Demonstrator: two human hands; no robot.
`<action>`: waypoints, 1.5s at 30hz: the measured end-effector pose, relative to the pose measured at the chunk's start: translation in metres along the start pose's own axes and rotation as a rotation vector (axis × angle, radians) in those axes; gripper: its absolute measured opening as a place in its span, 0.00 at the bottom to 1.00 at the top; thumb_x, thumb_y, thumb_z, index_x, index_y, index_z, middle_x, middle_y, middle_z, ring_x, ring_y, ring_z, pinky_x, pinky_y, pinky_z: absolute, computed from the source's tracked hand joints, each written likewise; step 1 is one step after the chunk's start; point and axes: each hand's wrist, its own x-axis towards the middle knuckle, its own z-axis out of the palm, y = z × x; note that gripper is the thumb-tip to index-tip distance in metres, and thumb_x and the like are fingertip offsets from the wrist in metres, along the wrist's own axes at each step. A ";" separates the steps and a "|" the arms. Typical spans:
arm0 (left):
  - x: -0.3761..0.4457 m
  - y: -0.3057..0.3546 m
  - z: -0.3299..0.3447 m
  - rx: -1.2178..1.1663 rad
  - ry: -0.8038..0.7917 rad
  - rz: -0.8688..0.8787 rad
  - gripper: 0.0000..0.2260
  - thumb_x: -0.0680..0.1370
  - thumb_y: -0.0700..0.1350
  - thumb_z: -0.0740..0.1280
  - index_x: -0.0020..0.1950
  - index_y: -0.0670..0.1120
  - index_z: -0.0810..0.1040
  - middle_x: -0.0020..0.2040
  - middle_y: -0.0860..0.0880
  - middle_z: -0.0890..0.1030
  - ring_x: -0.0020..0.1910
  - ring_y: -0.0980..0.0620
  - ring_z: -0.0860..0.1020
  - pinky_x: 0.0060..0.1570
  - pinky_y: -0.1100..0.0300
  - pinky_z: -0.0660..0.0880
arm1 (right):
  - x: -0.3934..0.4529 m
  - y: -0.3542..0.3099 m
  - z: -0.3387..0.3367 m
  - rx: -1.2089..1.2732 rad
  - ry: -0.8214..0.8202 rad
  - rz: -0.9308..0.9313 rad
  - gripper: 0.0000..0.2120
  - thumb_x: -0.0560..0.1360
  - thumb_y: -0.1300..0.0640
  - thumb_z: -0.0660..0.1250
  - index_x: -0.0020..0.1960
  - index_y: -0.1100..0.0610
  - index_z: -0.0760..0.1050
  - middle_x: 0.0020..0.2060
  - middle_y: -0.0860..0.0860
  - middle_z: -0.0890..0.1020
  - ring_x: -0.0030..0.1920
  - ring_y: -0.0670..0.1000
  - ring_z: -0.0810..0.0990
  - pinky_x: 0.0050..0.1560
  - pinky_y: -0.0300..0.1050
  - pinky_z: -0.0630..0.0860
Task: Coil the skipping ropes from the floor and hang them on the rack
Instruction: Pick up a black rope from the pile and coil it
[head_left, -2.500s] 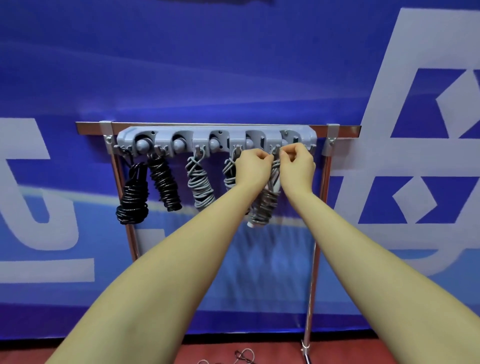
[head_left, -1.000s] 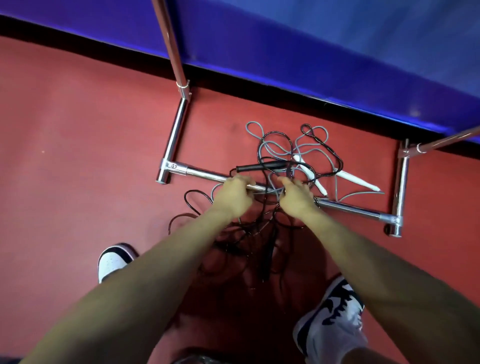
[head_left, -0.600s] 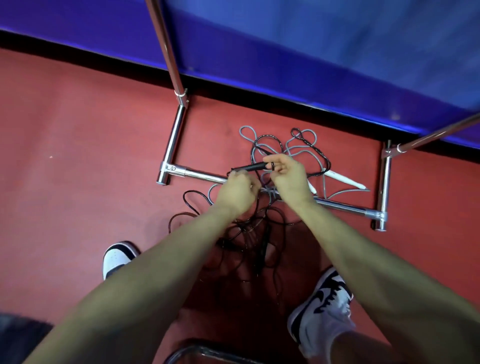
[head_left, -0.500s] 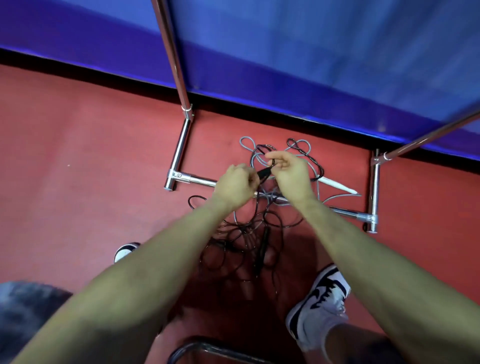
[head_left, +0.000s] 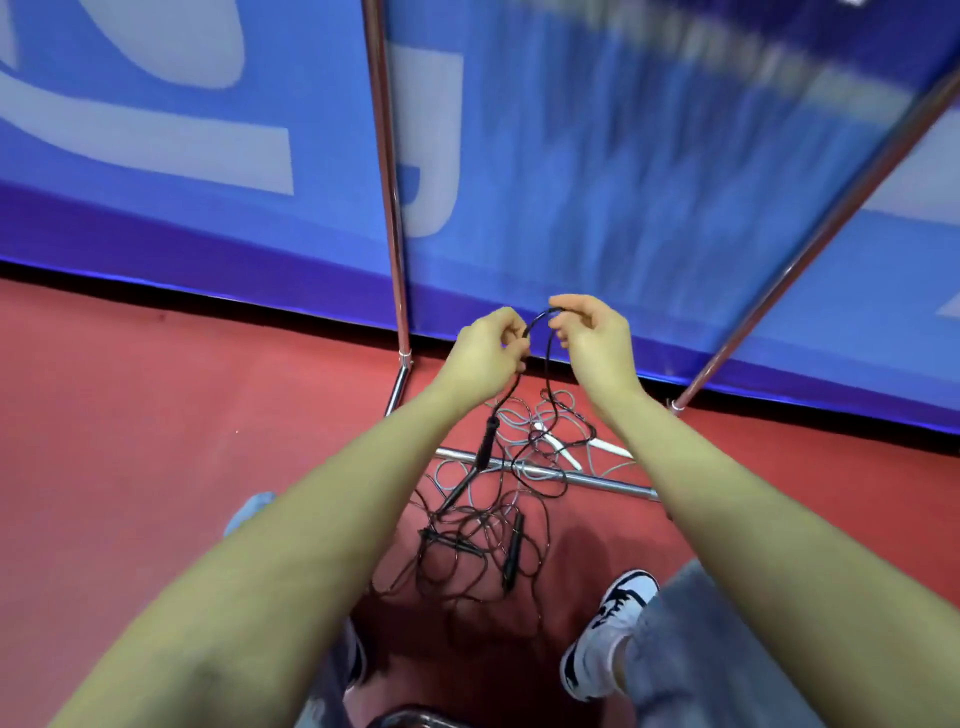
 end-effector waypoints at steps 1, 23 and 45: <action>-0.007 0.016 -0.009 -0.025 0.029 0.021 0.06 0.76 0.35 0.62 0.42 0.44 0.71 0.37 0.45 0.79 0.32 0.51 0.78 0.38 0.66 0.74 | -0.005 -0.010 -0.006 -0.075 -0.001 -0.034 0.15 0.73 0.70 0.59 0.53 0.57 0.78 0.42 0.53 0.76 0.36 0.45 0.72 0.38 0.29 0.68; -0.091 0.189 -0.084 -0.441 0.288 0.145 0.08 0.81 0.42 0.58 0.42 0.46 0.72 0.40 0.49 0.77 0.37 0.53 0.75 0.40 0.59 0.70 | -0.085 -0.160 -0.067 0.115 -0.098 -0.240 0.07 0.77 0.61 0.66 0.41 0.59 0.79 0.27 0.53 0.76 0.24 0.48 0.74 0.31 0.39 0.74; -0.113 0.175 -0.052 -0.201 0.325 0.287 0.10 0.78 0.36 0.57 0.50 0.49 0.60 0.34 0.48 0.68 0.28 0.48 0.69 0.28 0.57 0.64 | -0.094 -0.198 -0.105 0.127 -0.072 -0.248 0.10 0.78 0.54 0.65 0.46 0.61 0.73 0.36 0.53 0.81 0.27 0.47 0.73 0.27 0.38 0.71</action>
